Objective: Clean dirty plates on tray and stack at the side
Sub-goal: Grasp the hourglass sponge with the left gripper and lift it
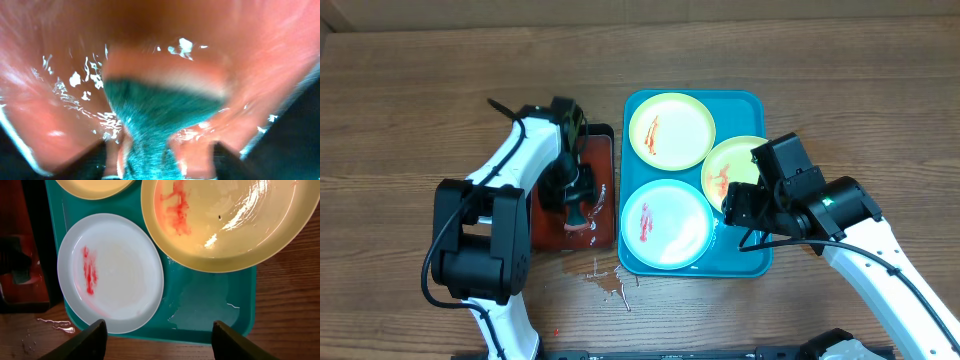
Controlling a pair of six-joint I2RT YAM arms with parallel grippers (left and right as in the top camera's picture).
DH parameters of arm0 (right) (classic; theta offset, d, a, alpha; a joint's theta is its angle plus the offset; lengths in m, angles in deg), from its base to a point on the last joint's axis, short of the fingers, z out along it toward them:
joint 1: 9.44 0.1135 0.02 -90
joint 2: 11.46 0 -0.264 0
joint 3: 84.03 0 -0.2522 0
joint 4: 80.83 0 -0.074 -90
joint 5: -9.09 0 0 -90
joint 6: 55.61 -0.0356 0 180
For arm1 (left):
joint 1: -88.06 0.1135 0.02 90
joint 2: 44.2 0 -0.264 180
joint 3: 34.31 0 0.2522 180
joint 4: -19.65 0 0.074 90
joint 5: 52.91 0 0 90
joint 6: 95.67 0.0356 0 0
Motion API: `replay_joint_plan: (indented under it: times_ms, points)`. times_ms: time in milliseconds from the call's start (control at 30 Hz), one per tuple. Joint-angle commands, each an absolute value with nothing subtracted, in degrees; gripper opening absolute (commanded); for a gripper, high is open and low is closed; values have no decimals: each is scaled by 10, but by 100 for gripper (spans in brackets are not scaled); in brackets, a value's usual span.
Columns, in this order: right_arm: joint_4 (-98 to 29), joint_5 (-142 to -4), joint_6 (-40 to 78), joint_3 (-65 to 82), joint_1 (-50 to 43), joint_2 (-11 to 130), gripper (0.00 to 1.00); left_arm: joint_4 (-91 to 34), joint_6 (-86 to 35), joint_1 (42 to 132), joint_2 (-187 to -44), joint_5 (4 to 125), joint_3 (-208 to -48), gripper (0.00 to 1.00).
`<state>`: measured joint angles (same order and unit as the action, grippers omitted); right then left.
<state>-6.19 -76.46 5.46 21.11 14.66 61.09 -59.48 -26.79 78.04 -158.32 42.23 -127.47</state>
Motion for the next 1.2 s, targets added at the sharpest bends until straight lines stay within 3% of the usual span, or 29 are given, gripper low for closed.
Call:
replay_joint_plan:
  times_ms: [0,33,167,267,333,367,833,900,1000,1167]
  points:
    - [-65,-770,52,215,149,610,68,-595,-254,784,-1587,422,-1303,80]
    - [-64,-770,52,215,149,610,68,-592,-249,784,-1587,422,-1302,74]
    - [-61,-772,44,220,149,610,68,-560,-250,781,-1588,405,-1284,34]
    - [-57,-778,21,229,149,614,68,-531,-250,771,-1588,406,-1255,24]
    - [-55,-778,22,236,149,620,68,-522,-252,766,-1588,406,-1236,5]
    - [-55,-776,22,241,149,622,68,-522,-252,764,-1588,403,-1230,4]
    - [-189,-707,109,315,149,703,65,-608,-241,780,-1551,401,-1349,5]
    - [-194,-707,109,315,149,719,65,-614,-231,779,-1551,400,-1358,25]
    - [-192,-704,121,315,149,739,63,-619,-225,779,-1551,400,-1352,39]
    - [-183,-698,121,315,149,744,63,-615,-231,776,-1552,401,-1322,45]
